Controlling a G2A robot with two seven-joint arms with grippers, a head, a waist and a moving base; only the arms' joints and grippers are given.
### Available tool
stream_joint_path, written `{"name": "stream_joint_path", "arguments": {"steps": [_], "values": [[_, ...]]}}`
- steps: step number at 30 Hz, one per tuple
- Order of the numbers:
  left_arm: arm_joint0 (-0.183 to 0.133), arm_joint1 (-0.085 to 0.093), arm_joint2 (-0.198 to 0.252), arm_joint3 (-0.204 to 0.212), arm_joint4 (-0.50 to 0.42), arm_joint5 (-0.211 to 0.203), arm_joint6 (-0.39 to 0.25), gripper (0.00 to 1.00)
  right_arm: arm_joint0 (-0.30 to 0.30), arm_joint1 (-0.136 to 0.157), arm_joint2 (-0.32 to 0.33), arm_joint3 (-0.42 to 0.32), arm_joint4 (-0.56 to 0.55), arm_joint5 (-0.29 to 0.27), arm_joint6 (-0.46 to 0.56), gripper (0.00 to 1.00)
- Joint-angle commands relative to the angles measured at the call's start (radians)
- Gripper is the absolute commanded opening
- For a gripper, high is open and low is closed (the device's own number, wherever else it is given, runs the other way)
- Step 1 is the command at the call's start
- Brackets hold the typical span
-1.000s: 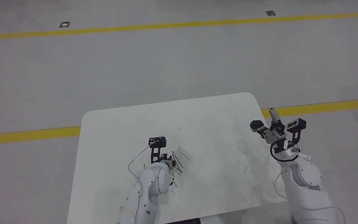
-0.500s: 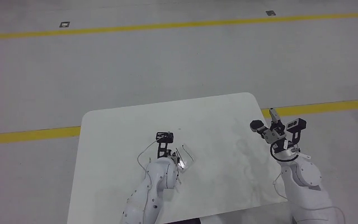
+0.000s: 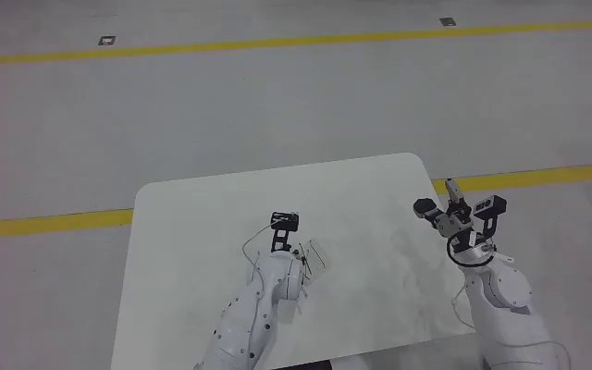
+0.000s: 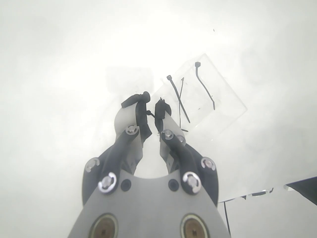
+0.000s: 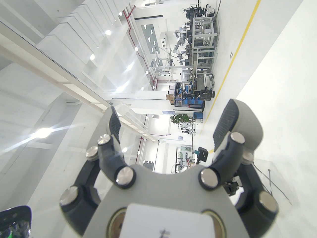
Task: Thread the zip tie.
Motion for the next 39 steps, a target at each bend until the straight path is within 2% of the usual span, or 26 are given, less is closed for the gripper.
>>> {"name": "stream_joint_path", "arguments": {"steps": [1,8,10,14,25,33,34,35,36,37,38,39], "values": [[0.000,0.000,0.001,0.000,0.000,0.000,0.000,0.00,0.000,0.000,0.000,0.000,0.000,0.000,0.000,1.00],[0.000,0.000,0.001,0.000,0.000,0.000,0.000,0.00,0.000,0.000,0.000,0.000,0.000,0.000,0.000,1.00],[0.000,0.003,-0.004,0.012,-0.008,-0.016,0.026,0.00,0.000,0.000,0.000,0.000,0.000,0.000,0.000,1.00],[-0.028,0.009,0.003,0.012,0.000,-0.039,-0.011,0.00,0.000,0.000,0.000,0.000,0.000,0.000,0.000,1.00],[-0.127,0.036,0.057,0.048,0.000,-0.093,-0.121,0.00,0.000,0.000,0.000,0.000,0.000,0.000,0.000,1.00],[-0.150,0.042,0.043,0.083,-0.017,-0.107,-0.136,0.00,0.000,0.000,0.000,0.000,0.000,0.000,0.000,1.00],[-0.153,0.043,0.040,0.090,-0.022,-0.107,-0.136,0.28,0.000,0.000,0.000,0.000,0.000,0.000,0.000,1.00],[-0.154,0.044,0.038,0.097,-0.024,-0.106,-0.134,0.47,0.000,0.000,0.000,0.000,0.000,0.000,0.000,1.00],[-0.155,0.044,0.037,0.102,-0.028,-0.105,-0.133,0.49,0.000,0.000,0.000,0.000,0.000,0.000,0.000,1.00],[-0.157,0.044,0.035,0.107,-0.032,-0.103,-0.129,0.57,0.000,0.000,0.000,0.000,0.000,0.000,0.000,1.00],[-0.157,0.045,0.035,0.111,-0.032,-0.100,-0.126,0.71,0.000,0.000,0.000,0.000,0.000,0.000,0.000,1.00],[-0.158,0.045,0.035,0.112,-0.032,-0.096,-0.123,0.81,0.000,0.000,0.000,0.000,0.000,0.000,0.000,1.00]]}}
